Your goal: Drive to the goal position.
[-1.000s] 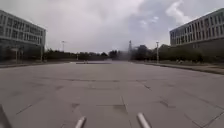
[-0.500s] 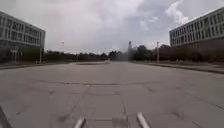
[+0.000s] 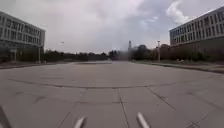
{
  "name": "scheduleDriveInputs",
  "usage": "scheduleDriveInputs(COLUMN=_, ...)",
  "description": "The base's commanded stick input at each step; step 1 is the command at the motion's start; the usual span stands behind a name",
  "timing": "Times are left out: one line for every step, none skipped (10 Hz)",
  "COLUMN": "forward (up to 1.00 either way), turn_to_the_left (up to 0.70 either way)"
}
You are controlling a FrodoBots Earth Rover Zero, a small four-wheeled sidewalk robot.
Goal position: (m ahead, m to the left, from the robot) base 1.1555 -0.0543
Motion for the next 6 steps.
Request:
scheduleDriveInputs(forward=0.70, turn_to_the_left=0.00)
scheduleDriveInputs(forward=0.70, turn_to_the_left=0.00)
scheduleDriveInputs(forward=0.70, turn_to_the_left=0.00)
scheduleDriveInputs(forward=0.70, turn_to_the_left=0.00)
scheduleDriveInputs(forward=0.70, turn_to_the_left=0.00)
scheduleDriveInputs(forward=0.70, turn_to_the_left=0.00)
